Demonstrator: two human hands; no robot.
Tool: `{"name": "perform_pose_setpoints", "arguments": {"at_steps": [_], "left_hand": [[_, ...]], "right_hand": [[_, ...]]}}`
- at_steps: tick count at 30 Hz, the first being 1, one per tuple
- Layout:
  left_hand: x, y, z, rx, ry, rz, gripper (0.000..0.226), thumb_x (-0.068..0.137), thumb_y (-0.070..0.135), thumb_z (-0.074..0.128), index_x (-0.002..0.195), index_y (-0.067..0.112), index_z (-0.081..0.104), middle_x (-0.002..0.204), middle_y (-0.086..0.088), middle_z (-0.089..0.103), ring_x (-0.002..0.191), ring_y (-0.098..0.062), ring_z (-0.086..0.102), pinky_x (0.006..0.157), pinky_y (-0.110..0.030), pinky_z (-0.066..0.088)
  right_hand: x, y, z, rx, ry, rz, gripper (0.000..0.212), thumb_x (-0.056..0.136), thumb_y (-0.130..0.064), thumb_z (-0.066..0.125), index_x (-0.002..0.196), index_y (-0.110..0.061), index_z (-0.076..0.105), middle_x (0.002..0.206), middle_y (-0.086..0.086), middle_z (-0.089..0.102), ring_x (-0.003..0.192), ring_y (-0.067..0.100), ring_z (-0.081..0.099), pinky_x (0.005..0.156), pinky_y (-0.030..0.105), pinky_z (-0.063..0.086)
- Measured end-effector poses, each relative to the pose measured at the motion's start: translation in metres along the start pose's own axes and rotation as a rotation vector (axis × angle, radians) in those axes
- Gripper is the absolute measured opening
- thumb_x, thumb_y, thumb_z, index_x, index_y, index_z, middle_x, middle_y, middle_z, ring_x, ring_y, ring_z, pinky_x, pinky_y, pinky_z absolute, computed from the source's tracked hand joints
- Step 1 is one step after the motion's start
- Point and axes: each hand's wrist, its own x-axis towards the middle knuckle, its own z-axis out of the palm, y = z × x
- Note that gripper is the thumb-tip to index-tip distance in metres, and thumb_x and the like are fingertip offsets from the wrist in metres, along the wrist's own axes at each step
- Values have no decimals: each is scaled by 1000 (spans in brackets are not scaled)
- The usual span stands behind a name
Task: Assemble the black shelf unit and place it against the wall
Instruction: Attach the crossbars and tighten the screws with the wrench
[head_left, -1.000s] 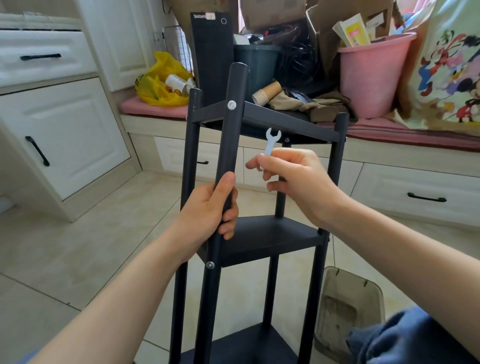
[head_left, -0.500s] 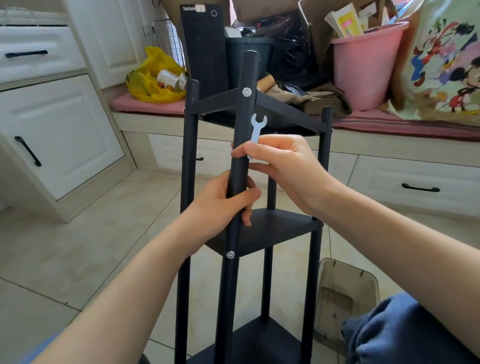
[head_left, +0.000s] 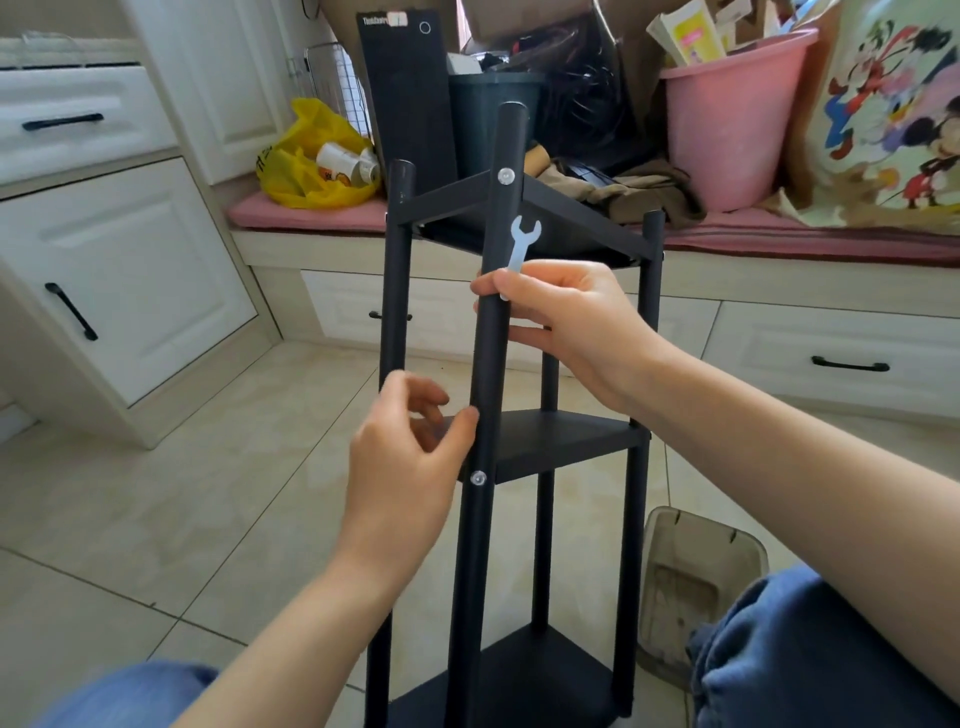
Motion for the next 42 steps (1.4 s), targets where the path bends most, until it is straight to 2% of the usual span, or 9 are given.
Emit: {"name": "perform_pose_setpoints", "arguments": {"at_steps": [5, 9, 12, 17, 22, 29, 33, 39, 42], "left_hand": [[-35, -16, 23, -137, 14, -243, 25, 92, 32, 69, 99, 30, 45, 97, 2, 51, 84, -11, 52, 65, -11, 45], [-49, -28, 37, -166, -210, -352, 25, 93, 37, 67, 103, 29, 46, 99, 2, 56, 90, -14, 60, 71, -19, 52], [-52, -36, 43, -171, -327, -330, 18, 95, 28, 66, 100, 20, 51, 86, -3, 57, 76, -20, 64, 66, -23, 56], [-51, -41, 51, -171, -254, -302, 10, 100, 22, 58, 92, 21, 51, 62, 3, 47, 48, -9, 48, 50, -16, 44], [-48, -48, 62, -41, -128, -212, 14, 99, 30, 59, 89, 24, 52, 60, 4, 47, 48, -8, 47, 47, -23, 47], [-40, -51, 62, -62, -120, -164, 15, 98, 33, 59, 96, 19, 57, 62, 6, 52, 51, -3, 55, 48, -18, 46], [-34, -57, 64, -59, -92, -147, 15, 98, 33, 60, 98, 18, 59, 67, 7, 56, 58, -1, 60, 50, -18, 47], [-36, -55, 66, -86, -91, -108, 13, 97, 39, 57, 90, 28, 54, 63, 4, 55, 54, -11, 60, 48, -24, 52], [-37, -56, 62, -81, -96, -95, 17, 94, 46, 53, 88, 31, 53, 62, 6, 55, 53, -11, 60, 48, -22, 51]], "right_hand": [[1, 1, -7, 68, 38, 48, 17, 98, -18, 59, 103, -11, 73, 111, 8, 72, 105, 18, 70, 95, 37, 56], [1, 3, -10, 108, 49, 59, 17, 98, -18, 58, 101, -12, 73, 112, 9, 72, 106, 20, 69, 97, 40, 55], [1, 4, -12, 122, 50, 62, 17, 99, -18, 58, 100, -12, 73, 112, 9, 72, 106, 21, 69, 96, 40, 55], [-2, 3, -13, 98, 42, 67, 16, 97, -14, 59, 101, -7, 74, 109, 7, 73, 102, 16, 71, 89, 30, 58], [-6, 13, -15, -192, 51, 49, 16, 95, -19, 62, 98, -10, 76, 106, 1, 73, 103, 10, 67, 88, 25, 57], [-28, 41, -35, -422, 7, 72, 19, 96, -25, 62, 88, -22, 79, 104, -7, 71, 104, 13, 66, 96, 44, 54], [-44, 51, -48, -503, -38, 116, 18, 94, -26, 64, 85, -25, 79, 103, -7, 66, 94, 9, 66, 94, 42, 54], [-71, 71, -55, -584, -59, 261, 24, 95, -31, 59, 81, -30, 79, 83, 22, 66, 66, 24, 50, 77, 53, 53], [-88, 89, -43, -481, -10, 364, 26, 98, -26, 56, 85, -21, 79, 60, -5, 55, 66, 11, 50, 71, 38, 55]]}}
